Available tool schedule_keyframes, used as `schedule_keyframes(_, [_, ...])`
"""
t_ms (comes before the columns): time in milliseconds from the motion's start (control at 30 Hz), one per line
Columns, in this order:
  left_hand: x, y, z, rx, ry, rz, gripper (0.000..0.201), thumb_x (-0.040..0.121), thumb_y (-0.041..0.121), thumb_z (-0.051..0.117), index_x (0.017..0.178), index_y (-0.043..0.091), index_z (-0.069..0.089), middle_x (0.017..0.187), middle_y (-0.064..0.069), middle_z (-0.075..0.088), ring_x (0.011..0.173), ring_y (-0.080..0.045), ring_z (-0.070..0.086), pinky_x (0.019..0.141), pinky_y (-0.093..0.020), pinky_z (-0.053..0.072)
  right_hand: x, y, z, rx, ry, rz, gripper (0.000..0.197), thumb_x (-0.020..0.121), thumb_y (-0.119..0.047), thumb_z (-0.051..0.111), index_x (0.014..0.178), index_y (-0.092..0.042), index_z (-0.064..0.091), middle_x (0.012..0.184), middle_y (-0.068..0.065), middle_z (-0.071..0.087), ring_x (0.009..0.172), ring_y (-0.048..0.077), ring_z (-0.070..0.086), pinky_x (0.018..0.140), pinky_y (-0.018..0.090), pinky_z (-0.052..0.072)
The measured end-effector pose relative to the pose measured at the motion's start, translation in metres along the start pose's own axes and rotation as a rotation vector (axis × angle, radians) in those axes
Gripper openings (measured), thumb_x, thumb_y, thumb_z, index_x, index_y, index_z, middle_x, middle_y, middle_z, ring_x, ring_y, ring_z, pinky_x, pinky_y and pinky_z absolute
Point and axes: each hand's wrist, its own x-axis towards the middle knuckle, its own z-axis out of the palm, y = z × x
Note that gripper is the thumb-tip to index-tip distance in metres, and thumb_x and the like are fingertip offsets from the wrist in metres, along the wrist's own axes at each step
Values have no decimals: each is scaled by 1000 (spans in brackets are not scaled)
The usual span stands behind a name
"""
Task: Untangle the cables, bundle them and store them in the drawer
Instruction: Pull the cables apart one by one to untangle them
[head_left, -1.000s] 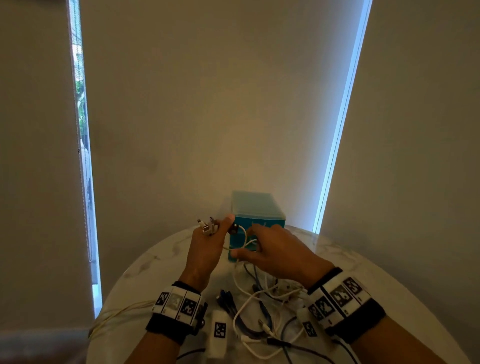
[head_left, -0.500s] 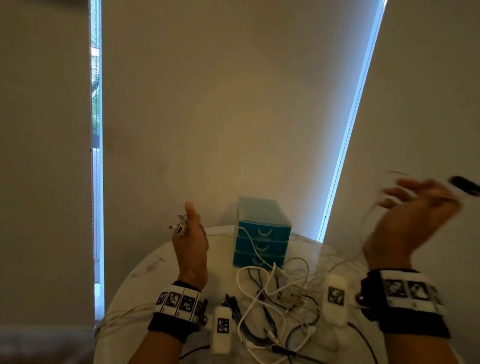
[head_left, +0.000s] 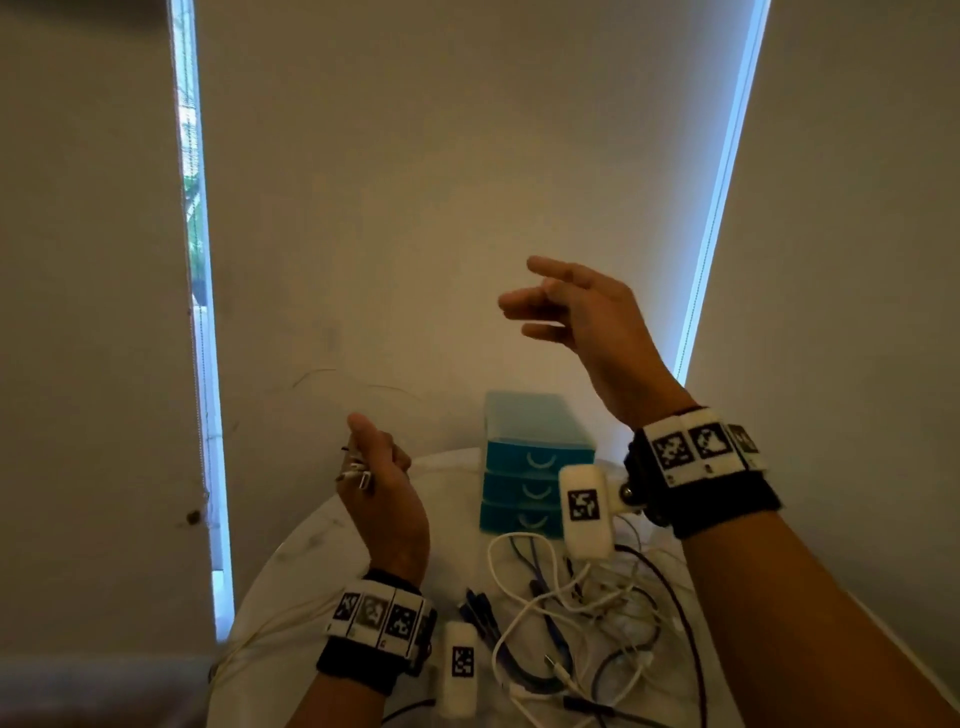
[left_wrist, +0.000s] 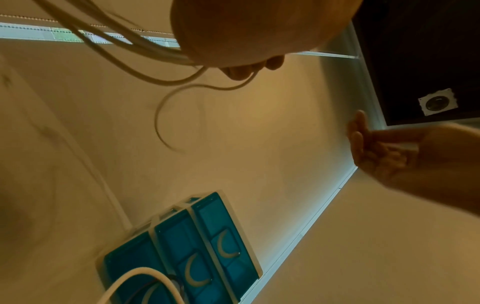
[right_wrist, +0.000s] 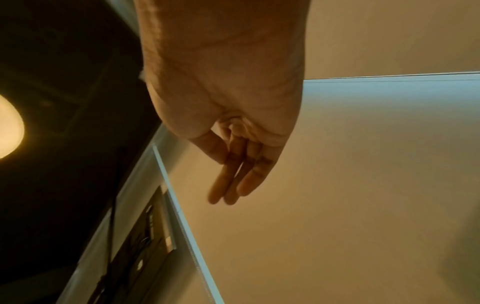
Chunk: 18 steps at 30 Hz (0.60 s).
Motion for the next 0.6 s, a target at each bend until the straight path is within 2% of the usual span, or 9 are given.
schedule_keyframes(67, [-2, -1, 0, 63, -32, -28, 57, 111, 59, 37, 72, 18, 43, 65, -1, 40, 61, -16, 39, 62, -34, 37, -28, 32, -12, 1, -21, 109, 31, 114, -18, 44, 130, -13, 70, 101, 9, 82, 100, 25, 78, 87, 36, 62])
schedule_keyframes(133, [-2, -6, 0, 184, -94, -79, 57, 110, 59, 37, 73, 18, 48, 67, -1, 49, 64, -15, 48, 66, -35, 42, -52, 74, -13, -86, -64, 255, 27, 112, -14, 49, 122, -9, 73, 96, 12, 82, 94, 28, 77, 76, 31, 63])
schedule_keyframes(200, [0, -16, -4, 422, -221, -91, 62, 110, 64, 32, 69, 20, 50, 64, 3, 56, 63, -17, 54, 65, -35, 44, -75, 110, -11, -103, -60, 375, 24, 110, -11, 53, 120, -5, 74, 100, 18, 81, 86, 25, 76, 69, 29, 61])
schedule_keyframes(233, [1, -20, -6, 547, -310, -78, 64, 109, 65, 29, 68, 22, 51, 63, 3, 58, 63, -18, 56, 65, -36, 45, -85, 125, -9, -97, -53, 400, 22, 109, -11, 57, 119, -7, 75, 103, 18, 80, 85, 25, 76, 70, 29, 61])
schedule_keyframes(333, [0, -29, -7, 821, -579, -50, 64, 108, 67, 26, 68, 25, 55, 69, 3, 64, 69, -19, 63, 74, -40, 52, -104, 146, -2, -91, -18, 333, 14, 102, -23, 71, 112, -22, 81, 106, 1, 81, 99, 24, 77, 79, 33, 65])
schedule_keyframes(433, [-4, -42, -6, 968, -797, -61, 56, 109, 63, 36, 74, 29, 63, 82, 6, 71, 80, -16, 67, 80, -38, 55, -107, 145, 11, -64, 5, 215, 18, 90, -42, 82, 107, -34, 83, 108, -11, 80, 104, 9, 74, 84, 28, 64])
schedule_keyframes(467, [-4, -47, -7, 1008, -854, -57, 50, 108, 61, 38, 83, 31, 68, 91, 6, 75, 85, -16, 69, 83, -40, 57, -107, 145, 15, -74, -10, 168, 24, 85, -47, 85, 107, -36, 82, 108, -11, 79, 104, 7, 73, 84, 25, 63])
schedule_keyframes(533, [-4, -54, -8, 1087, -947, -24, 42, 105, 58, 39, 111, 34, 73, 112, 4, 77, 97, -16, 71, 87, -42, 59, -106, 147, 23, -161, -31, 72, 31, 80, -52, 88, 107, -38, 82, 106, -11, 77, 104, 8, 72, 88, 25, 61])
schedule_keyframes(600, [-6, -53, -7, 1115, -989, -5, 38, 106, 49, 44, 132, 37, 68, 127, 4, 75, 109, -19, 71, 91, -40, 58, -106, 152, 27, -225, -14, 21, 23, 84, -45, 88, 105, -37, 82, 103, -13, 77, 101, 6, 72, 89, 30, 62])
